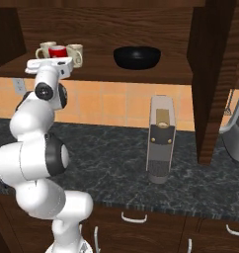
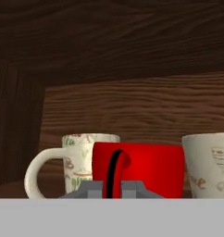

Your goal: Gather all objects into one cabinet and sort the glasses and bowls to opposite sides.

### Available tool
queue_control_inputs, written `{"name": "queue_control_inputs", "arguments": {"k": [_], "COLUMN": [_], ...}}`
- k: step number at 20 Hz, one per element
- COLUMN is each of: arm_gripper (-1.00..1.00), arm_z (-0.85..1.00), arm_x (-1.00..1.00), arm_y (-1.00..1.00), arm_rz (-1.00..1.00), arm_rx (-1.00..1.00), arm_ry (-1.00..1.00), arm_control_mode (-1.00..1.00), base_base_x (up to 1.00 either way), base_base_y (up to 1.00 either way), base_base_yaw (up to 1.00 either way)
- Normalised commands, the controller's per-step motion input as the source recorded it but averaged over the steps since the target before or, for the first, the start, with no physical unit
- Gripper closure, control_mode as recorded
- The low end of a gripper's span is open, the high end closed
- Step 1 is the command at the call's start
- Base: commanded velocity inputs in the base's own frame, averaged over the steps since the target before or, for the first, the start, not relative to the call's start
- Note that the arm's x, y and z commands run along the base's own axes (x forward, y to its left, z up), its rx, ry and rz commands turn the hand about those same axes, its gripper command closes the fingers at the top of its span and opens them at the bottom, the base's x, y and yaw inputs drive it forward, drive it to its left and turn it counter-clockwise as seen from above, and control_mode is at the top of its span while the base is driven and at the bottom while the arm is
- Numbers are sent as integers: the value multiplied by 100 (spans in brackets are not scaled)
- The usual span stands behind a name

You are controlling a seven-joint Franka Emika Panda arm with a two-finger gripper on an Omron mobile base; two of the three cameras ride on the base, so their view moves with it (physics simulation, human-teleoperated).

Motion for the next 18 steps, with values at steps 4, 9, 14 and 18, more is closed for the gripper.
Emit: {"name": "queue_control_inputs", "arguments": {"k": [4,9,14,18], "arm_gripper": [100,100,100,100], "arm_z": [-5,0,0,3], "arm_x": [15,-10,-28,-1], "arm_y": [10,6,0,-7], "arm_rz": [0,0,0,0], "arm_rx": [0,0,0,2], "arm_ry": [0,0,1,2], "arm_control_mode": [-100,-100,-100,-100], "base_base_x": [0,0,0,0], "base_base_y": [0,0,0,0], "base_base_yaw": [0,0,0,0]}}
